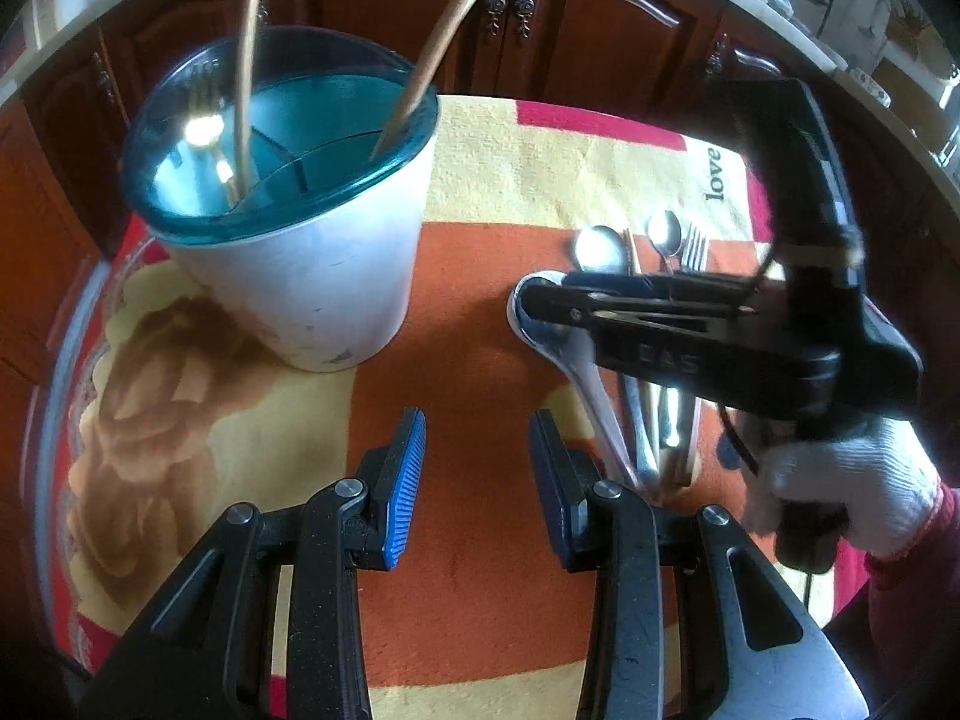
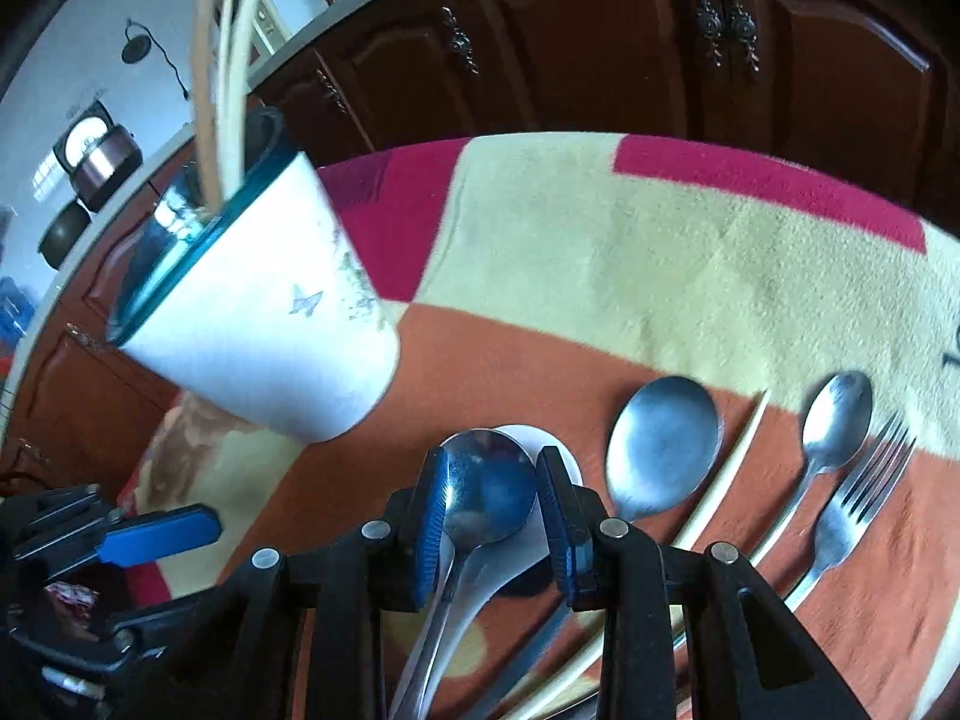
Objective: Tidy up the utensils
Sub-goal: 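Grasp the white ceramic spoon with the right tool while the left tool lowers toward a metal spoon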
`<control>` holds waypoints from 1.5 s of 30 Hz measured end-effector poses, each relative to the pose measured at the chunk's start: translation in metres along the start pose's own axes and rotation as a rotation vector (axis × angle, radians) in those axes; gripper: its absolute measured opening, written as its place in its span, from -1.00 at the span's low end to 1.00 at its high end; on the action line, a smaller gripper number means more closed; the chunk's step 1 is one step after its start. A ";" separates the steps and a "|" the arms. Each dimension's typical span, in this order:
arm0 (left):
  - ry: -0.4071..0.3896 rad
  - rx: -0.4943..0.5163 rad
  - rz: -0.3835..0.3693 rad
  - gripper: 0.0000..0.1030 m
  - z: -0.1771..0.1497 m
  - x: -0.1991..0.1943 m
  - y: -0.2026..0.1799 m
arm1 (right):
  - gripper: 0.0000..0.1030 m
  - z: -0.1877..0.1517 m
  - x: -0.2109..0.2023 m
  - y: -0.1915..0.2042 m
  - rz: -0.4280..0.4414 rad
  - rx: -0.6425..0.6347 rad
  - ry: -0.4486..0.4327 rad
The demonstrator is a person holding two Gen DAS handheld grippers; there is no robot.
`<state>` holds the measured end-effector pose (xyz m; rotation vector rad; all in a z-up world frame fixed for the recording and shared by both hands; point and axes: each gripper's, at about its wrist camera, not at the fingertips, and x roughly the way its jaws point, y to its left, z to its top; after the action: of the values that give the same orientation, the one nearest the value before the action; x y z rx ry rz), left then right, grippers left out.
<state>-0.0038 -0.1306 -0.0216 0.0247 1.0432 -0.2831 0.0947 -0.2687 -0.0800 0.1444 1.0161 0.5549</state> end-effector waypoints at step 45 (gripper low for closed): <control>-0.009 -0.139 0.036 -0.32 -0.018 -0.016 0.059 | -0.38 -0.060 -0.017 0.061 0.246 0.090 0.092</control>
<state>-0.0123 -0.0680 -0.0234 -0.0834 1.0501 -0.1776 0.0149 -0.2329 -0.0768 0.3295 1.1215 0.7450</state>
